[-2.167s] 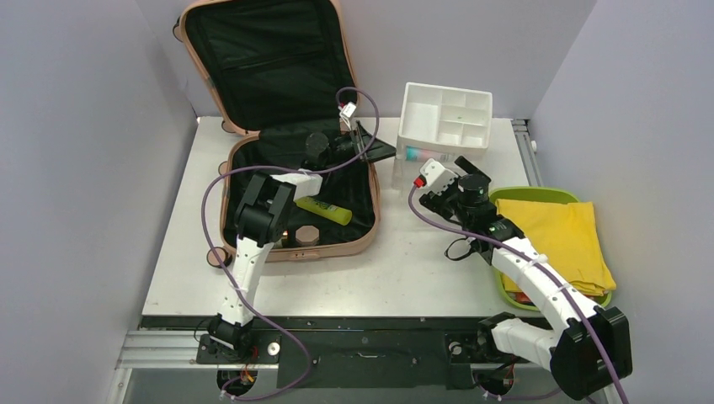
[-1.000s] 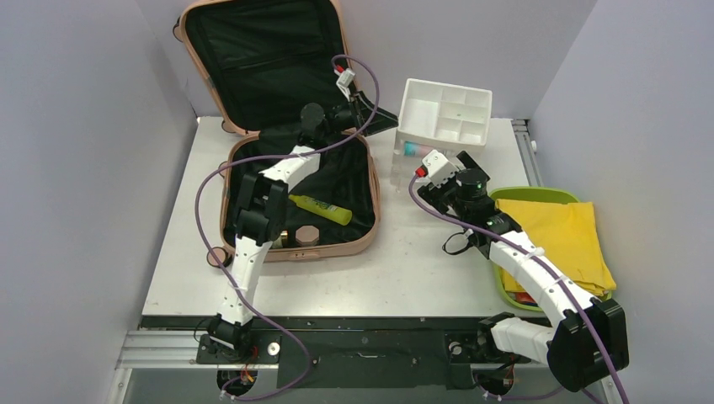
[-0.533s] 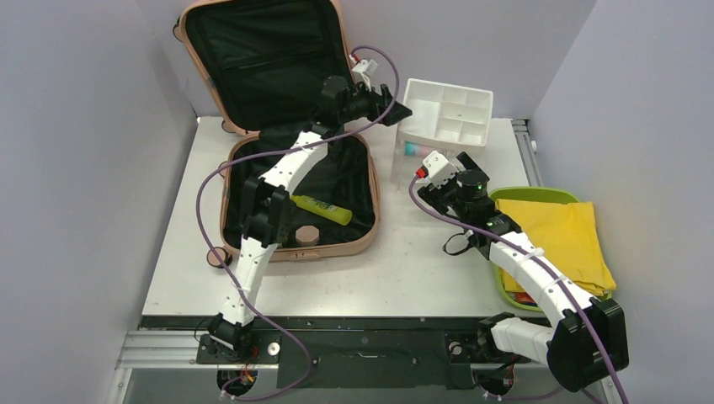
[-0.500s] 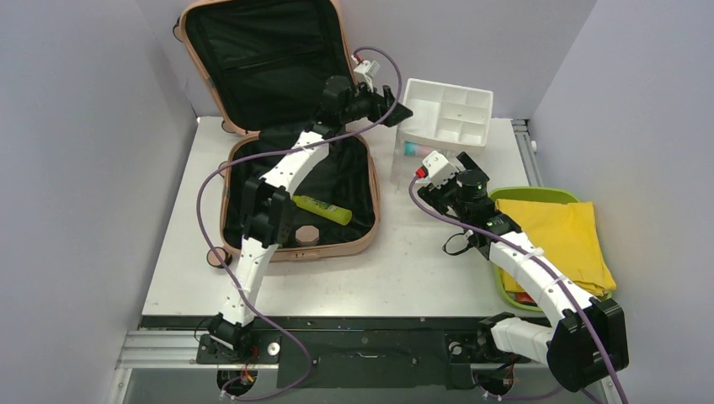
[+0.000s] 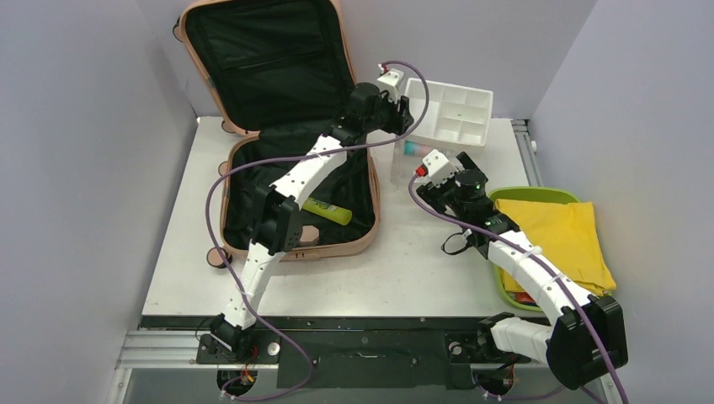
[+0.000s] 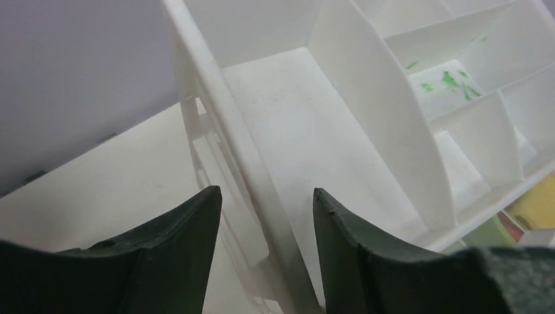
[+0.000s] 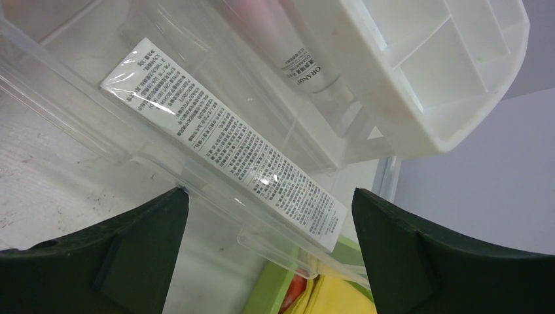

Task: Open, take out, and arrange the luggage
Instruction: Close the drawer of the storage box.

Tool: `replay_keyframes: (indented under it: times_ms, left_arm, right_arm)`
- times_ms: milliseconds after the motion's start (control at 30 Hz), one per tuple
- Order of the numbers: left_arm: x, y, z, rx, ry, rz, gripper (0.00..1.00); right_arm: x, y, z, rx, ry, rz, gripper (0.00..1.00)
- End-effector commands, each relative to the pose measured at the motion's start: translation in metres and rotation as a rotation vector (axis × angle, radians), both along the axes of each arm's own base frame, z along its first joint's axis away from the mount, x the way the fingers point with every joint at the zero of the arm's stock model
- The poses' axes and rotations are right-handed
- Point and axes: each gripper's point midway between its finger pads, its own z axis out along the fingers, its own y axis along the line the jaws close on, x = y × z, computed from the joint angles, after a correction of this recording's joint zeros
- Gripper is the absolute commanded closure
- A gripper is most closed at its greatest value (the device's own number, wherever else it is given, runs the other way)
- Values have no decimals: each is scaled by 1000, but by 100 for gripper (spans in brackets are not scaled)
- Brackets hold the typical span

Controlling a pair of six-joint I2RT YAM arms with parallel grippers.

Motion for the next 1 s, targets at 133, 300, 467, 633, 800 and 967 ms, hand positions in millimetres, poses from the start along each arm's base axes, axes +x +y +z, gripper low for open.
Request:
replay_keyframes:
  times_ms: [133, 300, 467, 633, 800, 967]
  left_arm:
    - [-6, 27, 10, 196, -29, 220, 61]
    - [-6, 27, -5, 209, 36, 233, 80]
    - [-11, 21, -16, 188, 82, 213, 92]
    - [-16, 16, -20, 166, 113, 189, 95]
    - [-20, 14, -22, 158, 134, 185, 95]
    - [-25, 10, -29, 159, 160, 177, 95]
  right_arm:
    - [20, 23, 38, 51, -126, 42, 12]
    - [25, 42, 39, 44, -89, 129, 25]
    - [26, 61, 35, -10, 1, 263, 44]
    - [19, 70, 25, -27, 129, 373, 58]
    - [22, 71, 36, 13, 174, 373, 74]
    - [19, 85, 47, 91, 163, 357, 82]
